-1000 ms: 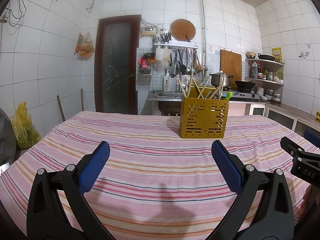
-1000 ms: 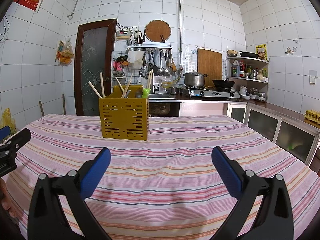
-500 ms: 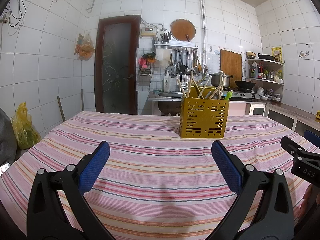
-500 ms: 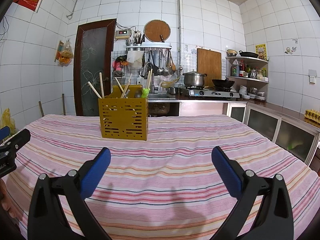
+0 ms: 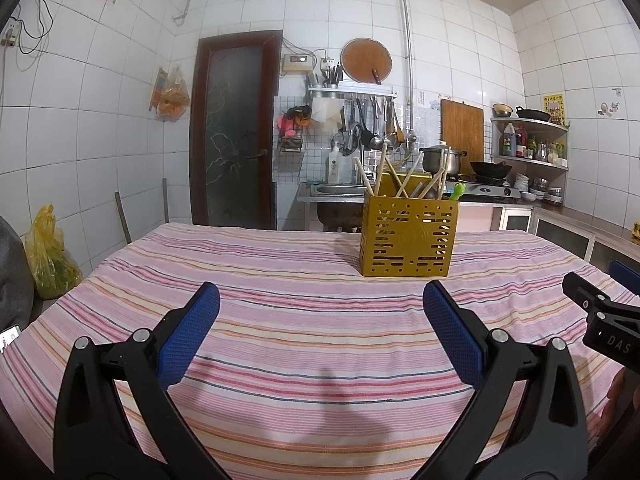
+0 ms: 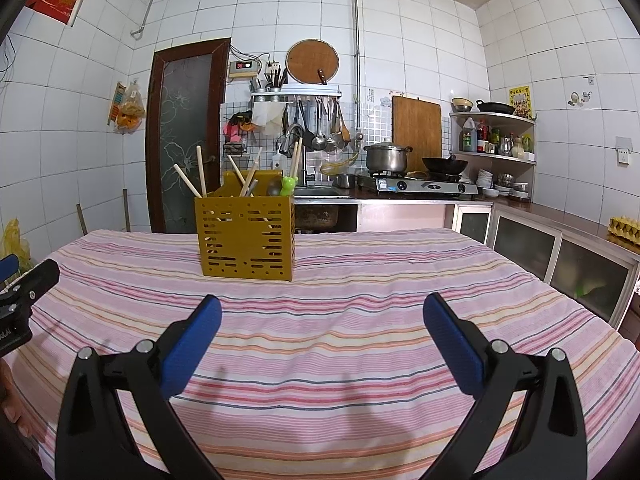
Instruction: Organize utensils
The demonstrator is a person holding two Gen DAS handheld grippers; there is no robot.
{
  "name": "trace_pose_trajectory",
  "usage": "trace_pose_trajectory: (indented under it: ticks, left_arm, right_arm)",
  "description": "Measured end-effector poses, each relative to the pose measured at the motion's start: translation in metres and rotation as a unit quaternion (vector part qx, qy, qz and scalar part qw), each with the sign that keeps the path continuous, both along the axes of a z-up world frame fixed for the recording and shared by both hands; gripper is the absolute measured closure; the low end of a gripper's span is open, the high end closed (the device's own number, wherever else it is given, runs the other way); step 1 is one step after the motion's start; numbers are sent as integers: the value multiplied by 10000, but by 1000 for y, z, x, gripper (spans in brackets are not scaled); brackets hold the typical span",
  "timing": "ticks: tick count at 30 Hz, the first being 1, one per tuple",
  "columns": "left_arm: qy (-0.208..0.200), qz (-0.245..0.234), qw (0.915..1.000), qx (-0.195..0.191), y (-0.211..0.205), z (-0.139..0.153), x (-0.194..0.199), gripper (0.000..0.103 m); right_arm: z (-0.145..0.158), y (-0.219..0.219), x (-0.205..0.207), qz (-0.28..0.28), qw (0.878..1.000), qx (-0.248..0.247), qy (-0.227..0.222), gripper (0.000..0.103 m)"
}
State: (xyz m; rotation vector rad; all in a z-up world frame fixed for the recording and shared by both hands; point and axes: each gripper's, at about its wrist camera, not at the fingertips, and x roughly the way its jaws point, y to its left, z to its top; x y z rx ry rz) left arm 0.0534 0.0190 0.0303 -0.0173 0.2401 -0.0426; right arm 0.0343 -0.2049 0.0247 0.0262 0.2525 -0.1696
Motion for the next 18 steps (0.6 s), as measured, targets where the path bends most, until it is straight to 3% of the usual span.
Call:
trace_pose_trajectory:
  ticks: [18]
  left_arm:
    - [-57,10,10000,29,0,-1,-2,5]
  right_arm:
    - [0,0,0,-12,10000,9,-1,5]
